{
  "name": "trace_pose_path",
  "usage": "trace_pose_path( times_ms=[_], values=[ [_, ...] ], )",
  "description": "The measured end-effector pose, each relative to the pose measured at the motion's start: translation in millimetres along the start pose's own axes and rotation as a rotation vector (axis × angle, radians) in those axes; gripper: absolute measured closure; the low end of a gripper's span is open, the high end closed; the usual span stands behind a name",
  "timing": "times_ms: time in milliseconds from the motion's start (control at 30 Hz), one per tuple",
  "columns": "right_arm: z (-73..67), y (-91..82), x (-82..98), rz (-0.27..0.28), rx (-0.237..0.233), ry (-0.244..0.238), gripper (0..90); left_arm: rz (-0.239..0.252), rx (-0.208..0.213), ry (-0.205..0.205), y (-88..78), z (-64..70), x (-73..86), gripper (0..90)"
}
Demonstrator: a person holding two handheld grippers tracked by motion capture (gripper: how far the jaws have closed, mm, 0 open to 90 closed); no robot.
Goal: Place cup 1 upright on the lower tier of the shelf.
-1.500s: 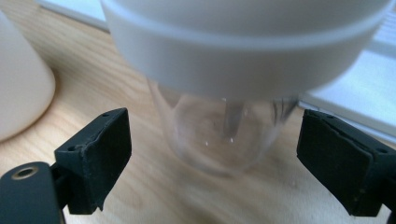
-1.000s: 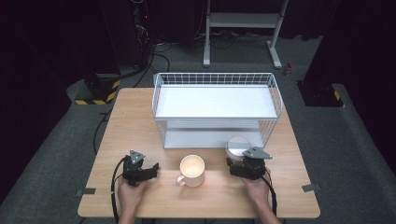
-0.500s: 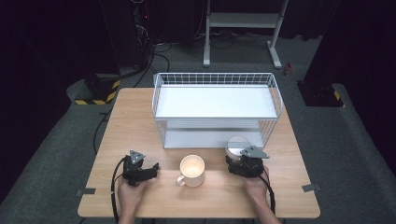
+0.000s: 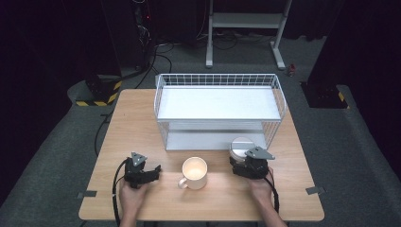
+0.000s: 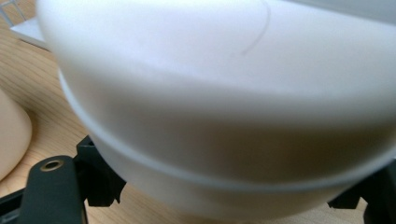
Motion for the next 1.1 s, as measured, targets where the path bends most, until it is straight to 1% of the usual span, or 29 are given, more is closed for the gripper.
trace_pose_path(
  times_ms=[133, 200, 233, 300, 567, 633, 800, 900, 933, 967, 1033, 1100],
  values=[
    [1.2, -0.4, -2.3, -0.001, 0.000, -0.009, 18.9, 0.000, 0.000, 0.002, 0.0, -0.2, 0.0, 17.6],
    [1.8, -0.5, -2.4, -0.002, -0.003, 0.001, 18.9, 0.000, 0.000, -0.001, 0.0, 0.1, 0.0, 17.6],
    [2.9, -0.1, -3.0, 0.001, -0.005, -0.004, 18.9, 0.000, 0.000, -0.001, 0.0, 0.1, 0.0, 17.6],
    [3.8, 0.1, -4.5, -0.005, -0.012, 0.011, 18.9, 0.000, 0.000, 0.000, 0.0, 0.0, 0.0, 17.6],
    [4.0, -0.1, -14.6, -0.002, -0.021, 0.016, 18.9, 0.000, 0.000, 0.000, 0.0, -0.1, 0.0, 17.7],
    [5.1, 1.6, -18.2, 0.000, -0.016, 0.012, 18.9, 0.001, 0.001, -0.001, 0.0, 0.0, 0.0, 17.8],
    [7.5, 6.3, -26.2, 0.000, -0.015, 0.020, 18.9, 0.000, -0.001, -0.001, -0.1, -0.1, 0.0, 17.9],
    [8.7, 9.6, -30.1, 0.002, -0.019, 0.028, 18.9, 0.001, -0.001, -0.002, 0.0, 0.0, 0.0, 17.9],
    [8.7, 10.5, -31.0, -0.001, -0.019, 0.037, 18.9, 0.001, -0.001, -0.002, 0.0, 0.0, 0.0, 17.9],
    [9.4, 11.9, -32.7, 0.003, -0.019, 0.032, 18.9, 0.001, -0.001, -0.002, 0.0, 0.0, 0.0, 17.9],
    [8.9, 15.6, -35.7, 0.001, -0.020, 0.049, 18.9, 0.000, -0.001, -0.002, -0.1, -0.1, 0.0, 18.0],
    [8.7, 17.4, -36.8, 0.002, -0.020, 0.043, 18.9, 0.000, -0.001, -0.002, -0.1, -0.1, 0.0, 18.0]
  ],
)
Point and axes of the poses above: each handheld gripper's, and its own axes: y roughly forward along the jaws, x roughly out of its underside, z roughly to its right, the point moved 8 cm from there along y, roughly forward along the jaws, and after that the axes turned 9 degrees about y, right-handed, at the moved point
